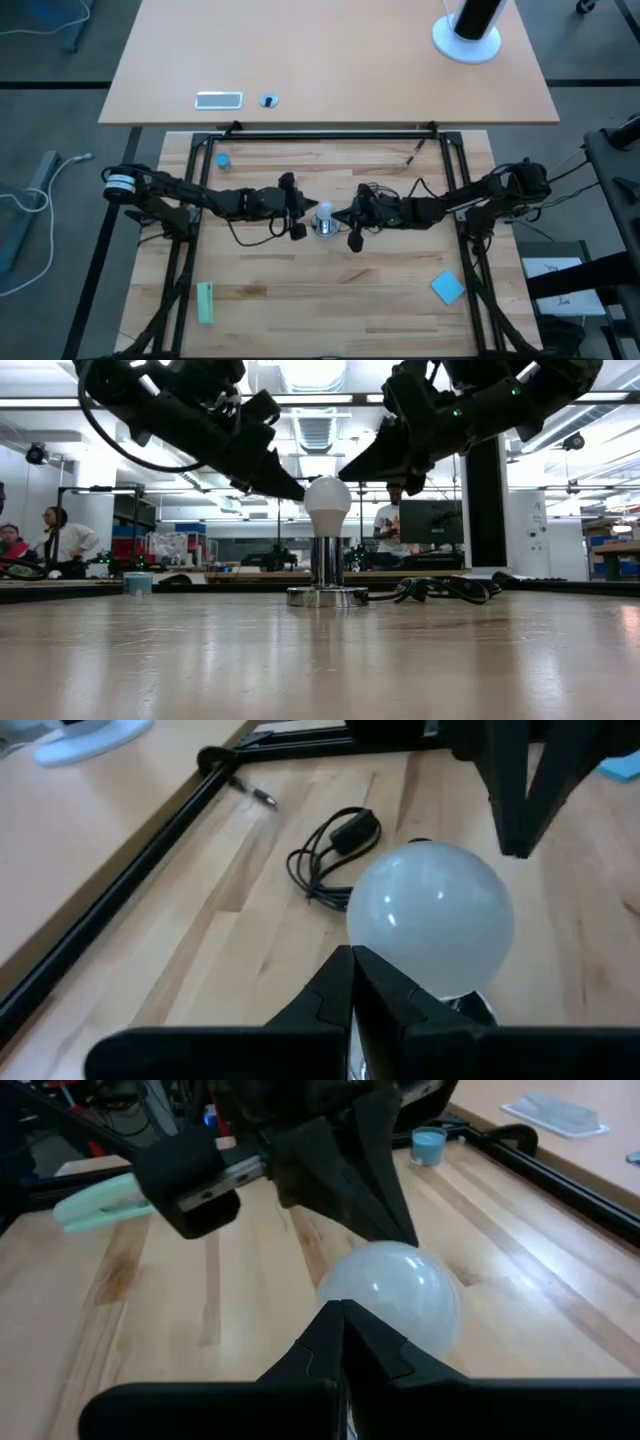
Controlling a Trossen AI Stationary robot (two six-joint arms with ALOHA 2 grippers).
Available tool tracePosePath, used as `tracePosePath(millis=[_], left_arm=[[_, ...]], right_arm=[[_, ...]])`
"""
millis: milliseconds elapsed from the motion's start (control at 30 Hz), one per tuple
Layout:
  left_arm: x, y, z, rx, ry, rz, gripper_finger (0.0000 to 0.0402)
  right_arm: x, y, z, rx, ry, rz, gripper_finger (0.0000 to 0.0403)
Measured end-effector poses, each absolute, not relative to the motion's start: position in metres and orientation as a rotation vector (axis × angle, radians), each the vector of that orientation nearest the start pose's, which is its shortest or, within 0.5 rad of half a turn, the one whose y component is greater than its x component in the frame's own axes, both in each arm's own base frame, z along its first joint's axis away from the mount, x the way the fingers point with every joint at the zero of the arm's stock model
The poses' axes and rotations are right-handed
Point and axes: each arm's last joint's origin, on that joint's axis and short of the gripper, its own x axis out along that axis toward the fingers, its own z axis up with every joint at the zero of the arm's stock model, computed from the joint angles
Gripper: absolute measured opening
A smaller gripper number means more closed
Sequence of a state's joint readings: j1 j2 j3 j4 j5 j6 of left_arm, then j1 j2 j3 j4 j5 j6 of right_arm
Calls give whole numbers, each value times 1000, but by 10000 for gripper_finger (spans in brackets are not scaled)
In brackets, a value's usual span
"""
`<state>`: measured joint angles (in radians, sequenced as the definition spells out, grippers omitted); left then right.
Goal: Screw lightbulb
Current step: Remove the white lightbulb from the metal lamp
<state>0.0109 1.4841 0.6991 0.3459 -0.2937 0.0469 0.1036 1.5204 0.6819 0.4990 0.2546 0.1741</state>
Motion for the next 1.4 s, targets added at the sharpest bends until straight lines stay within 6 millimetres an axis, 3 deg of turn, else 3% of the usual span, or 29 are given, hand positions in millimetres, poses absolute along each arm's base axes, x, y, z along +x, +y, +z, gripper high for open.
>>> tracePosePath(millis=[467,800,1400], left_arm=[[298,8,193,26,468,201,0],[296,10,193,21,481,257,0],[299,7,195,-4,451,157,0]], right_arm=[[303,21,192,90,335,-298,0],[302,29,193,109,351,-163,0],[302,21,190,96,368,-248,0]])
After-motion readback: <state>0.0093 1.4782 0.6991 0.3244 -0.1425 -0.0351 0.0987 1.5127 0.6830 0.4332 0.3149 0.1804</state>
